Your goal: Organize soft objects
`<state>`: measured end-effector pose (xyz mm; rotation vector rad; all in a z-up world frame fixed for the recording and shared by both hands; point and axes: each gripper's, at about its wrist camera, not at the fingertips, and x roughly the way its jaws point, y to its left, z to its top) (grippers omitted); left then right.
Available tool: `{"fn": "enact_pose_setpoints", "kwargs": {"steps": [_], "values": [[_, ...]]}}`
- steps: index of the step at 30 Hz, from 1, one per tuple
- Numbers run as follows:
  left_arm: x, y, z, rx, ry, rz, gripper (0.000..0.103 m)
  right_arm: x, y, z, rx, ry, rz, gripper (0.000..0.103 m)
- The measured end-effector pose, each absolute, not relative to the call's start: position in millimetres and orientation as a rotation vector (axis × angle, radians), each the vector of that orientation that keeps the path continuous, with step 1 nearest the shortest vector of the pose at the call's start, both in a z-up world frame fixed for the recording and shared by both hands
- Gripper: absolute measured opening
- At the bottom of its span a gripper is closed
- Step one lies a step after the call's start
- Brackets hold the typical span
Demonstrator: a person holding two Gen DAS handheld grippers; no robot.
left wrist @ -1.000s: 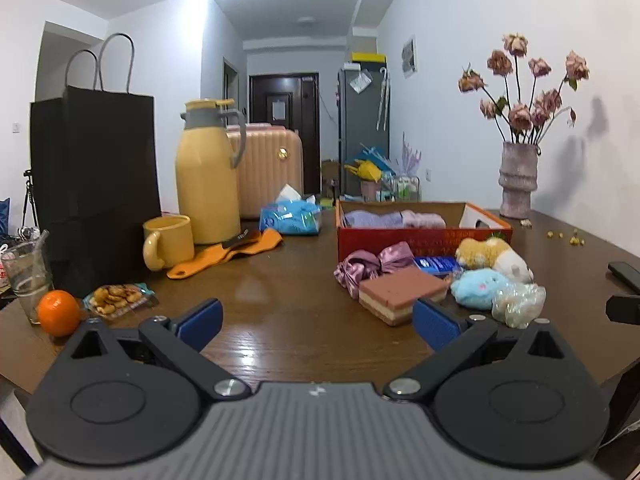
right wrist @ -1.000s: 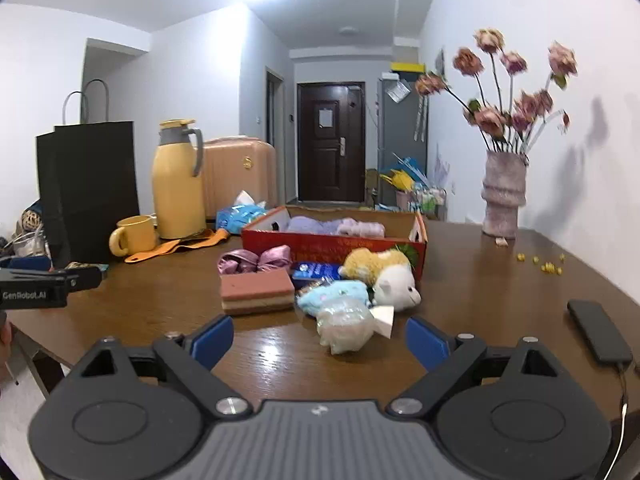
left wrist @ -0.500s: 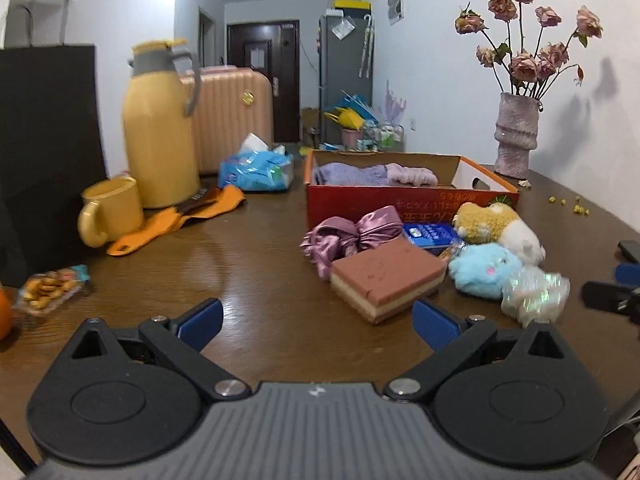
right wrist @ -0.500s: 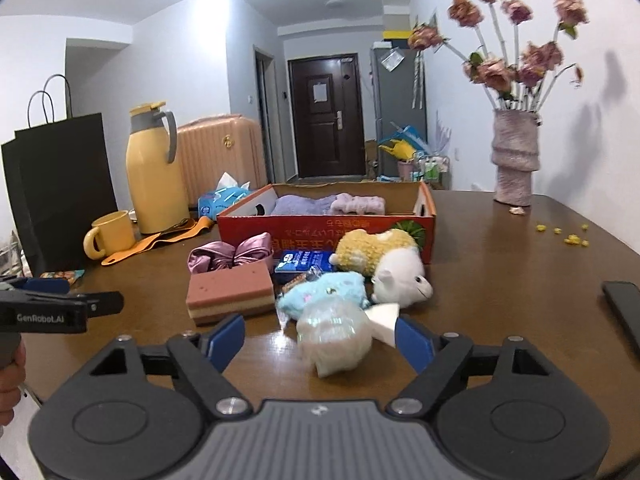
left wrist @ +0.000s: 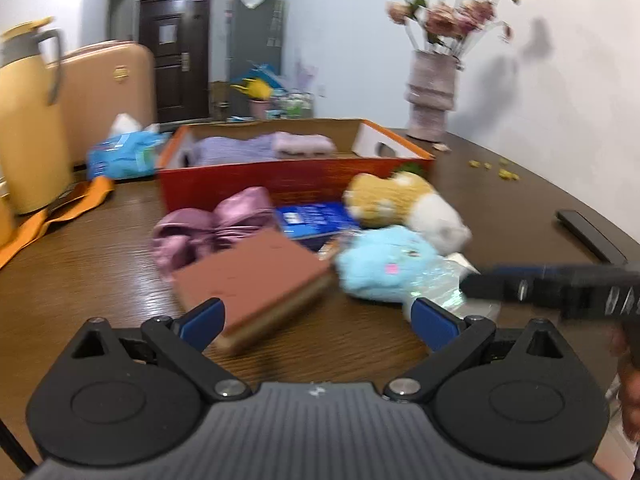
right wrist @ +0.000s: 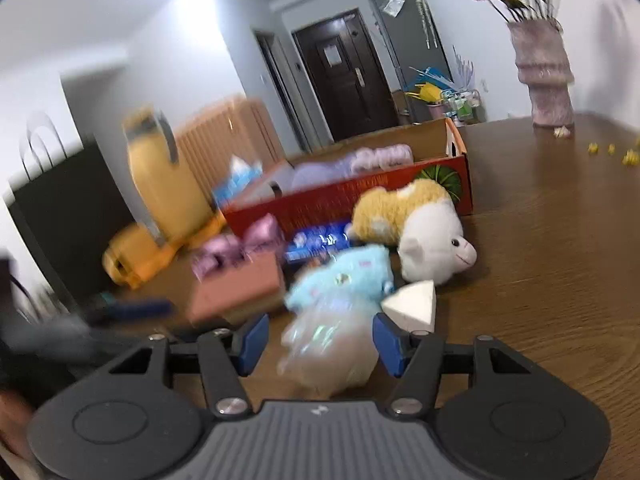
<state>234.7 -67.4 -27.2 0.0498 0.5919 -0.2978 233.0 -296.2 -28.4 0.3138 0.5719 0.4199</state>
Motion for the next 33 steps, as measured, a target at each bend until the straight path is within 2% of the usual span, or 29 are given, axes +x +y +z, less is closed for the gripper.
{"fn": "enact_pose_setpoints", "kwargs": {"steps": [7,10,13,17,18,22,23,24,25,27,33], "values": [[248.5,-104.5,-28.6,0.035,0.611,-0.427,0.097,246.7,-322.6,-31.6,0.254,0.572,0.250,0.058],[261.0,-110.1,-23.5,0.069,0.583,-0.402,0.091,258.8,-322.8,-38.8,0.229,0.592,0.239,0.058],[288.6,-106.6,-17.0,0.084,0.573,-0.352,0.075,272.0,-319.6,-45.5,0.195,0.609,0.252,0.058],[336.8,-107.2,-28.5,0.132,0.698,-0.317,0.036,287.3,-315.3,-52.8,0.172,0.644,0.285,0.052],[344.5,-106.6,-30.4,0.136,0.721,-0.324,0.031,291.1,-313.1,-54.7,0.161,0.652,0.290,0.051],[360.9,-107.3,-37.8,0.158,0.772,-0.366,0.027,297.5,-308.0,-58.4,0.147,0.672,0.349,0.045],[361.6,-108.3,-38.8,0.170,0.769,-0.375,0.026,297.5,-306.4,-58.3,0.142,0.672,0.360,0.040],[360.6,-108.8,-39.7,0.174,0.766,-0.380,0.024,298.0,-305.6,-58.2,0.141,0.673,0.371,0.031],[361.0,-108.5,-40.0,0.171,0.765,-0.386,0.023,298.3,-305.8,-58.2,0.148,0.674,0.383,0.028],[360.3,-108.1,-41.1,0.161,0.767,-0.396,0.016,298.1,-305.9,-57.8,0.160,0.676,0.398,0.025],[342.9,-109.2,-27.7,0.162,0.722,-0.399,0.012,286.3,-308.6,-46.4,0.143,0.633,0.364,0.022]]}}
